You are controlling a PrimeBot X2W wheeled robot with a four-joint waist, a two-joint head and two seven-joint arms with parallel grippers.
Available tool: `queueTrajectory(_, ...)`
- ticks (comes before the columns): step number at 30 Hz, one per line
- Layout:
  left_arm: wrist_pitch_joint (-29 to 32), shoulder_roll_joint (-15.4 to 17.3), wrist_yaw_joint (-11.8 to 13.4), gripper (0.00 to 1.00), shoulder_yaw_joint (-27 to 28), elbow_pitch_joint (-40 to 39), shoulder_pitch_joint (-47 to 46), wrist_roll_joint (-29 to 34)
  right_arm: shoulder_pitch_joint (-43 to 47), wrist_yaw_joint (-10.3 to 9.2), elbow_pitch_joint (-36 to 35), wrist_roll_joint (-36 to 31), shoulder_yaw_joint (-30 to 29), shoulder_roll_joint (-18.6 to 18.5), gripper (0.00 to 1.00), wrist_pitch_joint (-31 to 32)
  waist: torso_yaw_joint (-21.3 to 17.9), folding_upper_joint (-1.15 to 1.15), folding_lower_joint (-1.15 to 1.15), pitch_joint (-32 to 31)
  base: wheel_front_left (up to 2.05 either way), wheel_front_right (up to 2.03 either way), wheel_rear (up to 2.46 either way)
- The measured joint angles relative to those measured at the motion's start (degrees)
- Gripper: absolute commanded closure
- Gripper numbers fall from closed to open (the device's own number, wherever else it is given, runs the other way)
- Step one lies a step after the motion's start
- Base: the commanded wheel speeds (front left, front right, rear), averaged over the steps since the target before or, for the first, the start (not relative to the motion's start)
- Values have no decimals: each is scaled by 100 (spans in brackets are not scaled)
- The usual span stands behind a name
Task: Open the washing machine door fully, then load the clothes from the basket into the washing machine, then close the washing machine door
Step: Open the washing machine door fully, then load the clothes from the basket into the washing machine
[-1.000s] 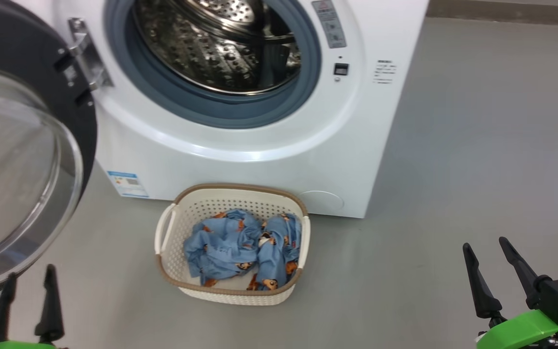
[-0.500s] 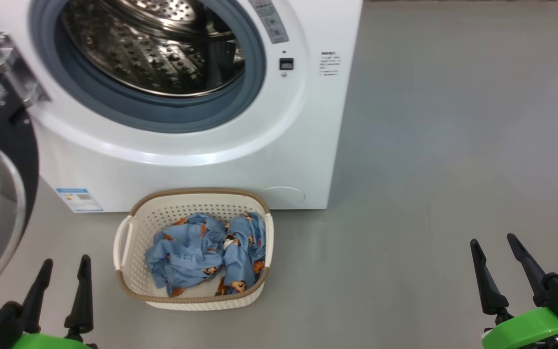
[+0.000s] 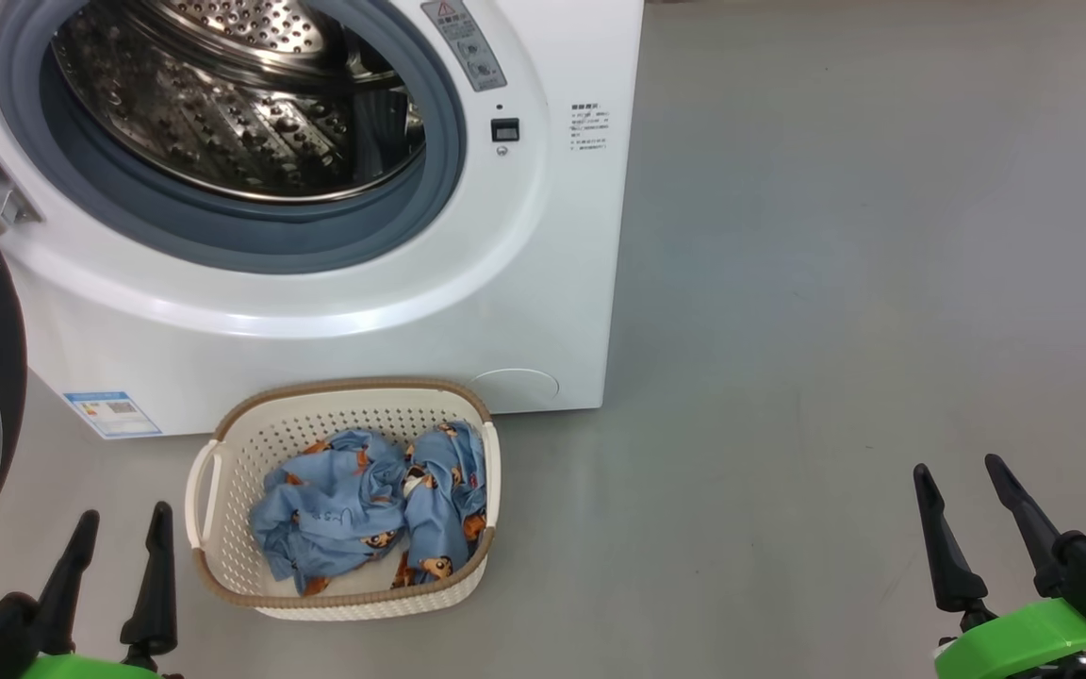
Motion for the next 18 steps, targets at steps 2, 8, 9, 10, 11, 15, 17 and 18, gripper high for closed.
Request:
queueTrajectory(2, 0, 0, 0, 0, -3, 0, 0, 0, 1, 0, -1, 0, 0, 5, 0, 0, -8, 0, 0, -8, 0, 0, 0)
queueTrajectory(8, 0, 2, 0, 0, -40, 52, 0, -126, 1, 0, -8, 0, 1, 5, 0, 0, -16, 0, 0, -13, 0, 0, 0)
queueTrajectory(9, 0, 10, 0, 0, -74, 90, 0, -191, 1, 0, -9, 0, 2, 5, 0, 0, -18, 0, 0, -12, 0, -1, 0)
queueTrajectory(10, 0, 20, 0, 0, -115, 105, 0, -252, 1, 0, -9, 0, 1, 4, 0, 0, -19, 0, 0, -11, 6, -22, 16)
queueTrajectory(11, 0, 46, 0, 0, -167, 109, 0, -305, 1, -1, -10, 0, 2, 5, 0, 0, -19, 0, 0, -7, 12, -44, 32)
queueTrajectory(15, 0, 149, 0, 0, -241, 109, -1, -381, 1, -1, -10, 0, 1, 4, 0, 0, -18, 0, 0, 17, 27, -98, 70)
queueTrajectory(17, 0, 158, 0, 0, -265, 108, -3, -389, 1, 0, -11, 0, 1, 4, 0, 0, -20, 0, 0, 36, 58, -149, 91)
queueTrajectory(18, 0, 160, 0, 0, -281, 108, -3, -389, 1, 0, -12, 0, 1, 5, 0, 0, -21, 0, 0, 46, 81, -167, 87)
